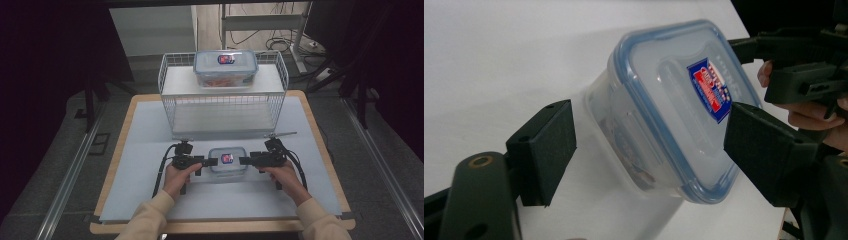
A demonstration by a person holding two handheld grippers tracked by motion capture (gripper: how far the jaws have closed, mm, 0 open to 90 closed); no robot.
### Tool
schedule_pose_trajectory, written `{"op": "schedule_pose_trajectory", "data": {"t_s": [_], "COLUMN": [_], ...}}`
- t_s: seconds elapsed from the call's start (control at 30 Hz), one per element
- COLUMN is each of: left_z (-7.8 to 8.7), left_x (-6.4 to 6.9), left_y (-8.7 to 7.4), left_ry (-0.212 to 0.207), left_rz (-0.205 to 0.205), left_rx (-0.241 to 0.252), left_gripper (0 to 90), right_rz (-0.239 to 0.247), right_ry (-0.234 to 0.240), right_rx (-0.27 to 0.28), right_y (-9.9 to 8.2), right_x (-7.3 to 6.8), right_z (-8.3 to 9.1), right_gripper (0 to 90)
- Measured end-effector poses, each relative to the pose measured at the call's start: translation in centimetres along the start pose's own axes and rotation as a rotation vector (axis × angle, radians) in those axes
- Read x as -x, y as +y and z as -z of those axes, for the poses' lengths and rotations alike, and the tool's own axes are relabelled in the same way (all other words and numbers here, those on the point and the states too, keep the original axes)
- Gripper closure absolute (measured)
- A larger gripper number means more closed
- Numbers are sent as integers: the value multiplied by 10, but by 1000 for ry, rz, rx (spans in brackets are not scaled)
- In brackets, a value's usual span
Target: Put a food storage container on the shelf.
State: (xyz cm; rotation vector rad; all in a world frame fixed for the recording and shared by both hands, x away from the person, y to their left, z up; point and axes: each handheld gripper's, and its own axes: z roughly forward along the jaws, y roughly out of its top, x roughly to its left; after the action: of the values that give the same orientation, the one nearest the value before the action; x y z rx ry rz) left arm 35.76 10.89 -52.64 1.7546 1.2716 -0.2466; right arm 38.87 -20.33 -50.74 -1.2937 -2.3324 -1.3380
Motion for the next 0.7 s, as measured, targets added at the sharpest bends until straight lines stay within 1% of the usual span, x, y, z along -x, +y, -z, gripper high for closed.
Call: {"op": "schedule_pose_trajectory", "data": {"t_s": [0.07,0.13,0.2,0.23,0.33,0.4,0.47,0.53,0.63,0.67,0.7], "left_z": [-1,-3,-4,-4,-6,-7,-7,-8,-6,-6,-5], "left_x": [1,0,0,-1,-1,-1,-1,-1,1,2,3], "left_y": [-1,-2,-3,-3,-4,-4,-5,-5,-5,-6,-6], "left_ry": [-7,-15,-25,-29,-37,-50,-64,-77,-71,-72,-67], "left_rz": [2,8,23,23,39,40,36,37,25,26,20], "left_rx": [-7,-8,-11,-15,-12,-14,-21,-26,-23,-18,-14], "left_gripper": [210,218,222,226,248,263,281,318,344,349,355], "right_rz": [-11,-16,-21,-23,-29,-37,-43,-50,-56,-62,-79], "right_ry": [11,12,17,16,24,29,38,54,66,73,80], "right_rx": [-7,-14,-18,-20,-25,-29,-37,-42,-45,-46,-41], "right_y": [0,-1,-2,-2,-3,-4,-4,-5,-6,-6,-6], "right_x": [0,1,1,1,2,2,3,3,4,5,5], "right_z": [-3,-5,-6,-6,-8,-10,-11,-12,-11,-10,-9], "right_gripper": [231,231,231,232,233,236,256,309,322,335,360]}}
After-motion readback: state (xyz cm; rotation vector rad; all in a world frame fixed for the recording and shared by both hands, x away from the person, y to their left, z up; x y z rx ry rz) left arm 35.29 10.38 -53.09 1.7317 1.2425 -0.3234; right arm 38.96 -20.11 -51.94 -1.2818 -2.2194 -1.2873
